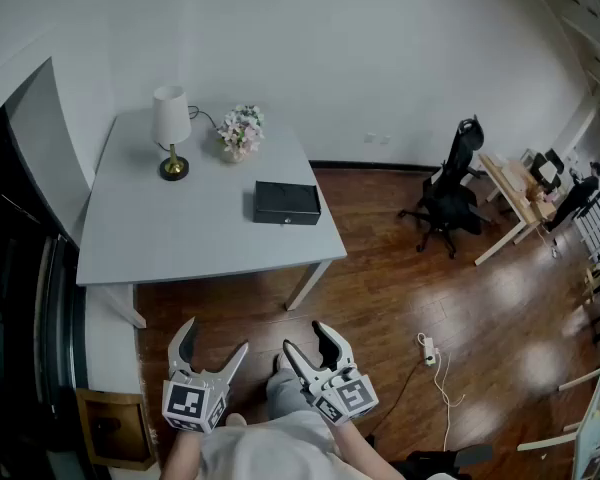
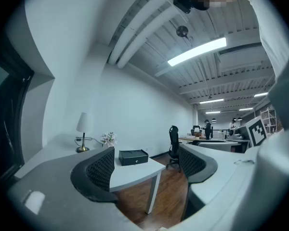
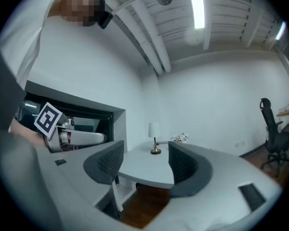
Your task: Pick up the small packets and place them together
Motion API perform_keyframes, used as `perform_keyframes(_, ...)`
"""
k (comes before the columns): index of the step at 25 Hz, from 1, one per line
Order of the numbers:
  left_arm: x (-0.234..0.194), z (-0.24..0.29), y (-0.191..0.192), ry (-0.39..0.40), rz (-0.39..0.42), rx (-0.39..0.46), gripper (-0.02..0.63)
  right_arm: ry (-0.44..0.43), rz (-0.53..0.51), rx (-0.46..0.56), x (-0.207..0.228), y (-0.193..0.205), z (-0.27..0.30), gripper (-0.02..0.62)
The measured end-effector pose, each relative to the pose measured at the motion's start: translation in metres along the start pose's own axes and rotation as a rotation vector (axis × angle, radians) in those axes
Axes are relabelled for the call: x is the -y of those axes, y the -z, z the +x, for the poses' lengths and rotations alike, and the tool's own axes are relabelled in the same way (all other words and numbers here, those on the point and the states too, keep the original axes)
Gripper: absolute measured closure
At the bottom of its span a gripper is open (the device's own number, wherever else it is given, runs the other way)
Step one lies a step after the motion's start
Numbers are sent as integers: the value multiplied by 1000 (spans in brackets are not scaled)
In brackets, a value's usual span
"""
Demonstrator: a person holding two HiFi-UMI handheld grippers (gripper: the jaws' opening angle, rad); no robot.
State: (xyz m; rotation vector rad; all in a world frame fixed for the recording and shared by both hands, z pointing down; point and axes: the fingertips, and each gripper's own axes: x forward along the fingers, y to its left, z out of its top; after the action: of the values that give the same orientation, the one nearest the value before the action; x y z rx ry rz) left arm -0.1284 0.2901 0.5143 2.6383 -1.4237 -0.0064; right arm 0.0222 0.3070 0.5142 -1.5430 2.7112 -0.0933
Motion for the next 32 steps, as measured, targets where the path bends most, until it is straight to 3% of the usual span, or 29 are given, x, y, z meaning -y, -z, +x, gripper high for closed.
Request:
perform_keyframes(6, -35, 84, -5, -21, 33, -5, 206, 4, 22, 31, 82, -3, 64, 318)
perform_keyframes(13, -71, 230, -33, -48, 74, -13, 206, -53, 42, 2, 191, -4, 162, 319)
perform_keyframes(19, -80, 324, -39, -67, 68, -44, 206, -122, 74, -86, 255, 11, 225, 319)
perform_keyframes(24, -89, 372, -43, -101, 47, -41, 206, -200, 89, -189, 284, 35, 262, 321)
perform_keyframes(32, -106, 397, -41, -109, 43, -45, 206, -164, 255, -468, 316, 138, 287, 322)
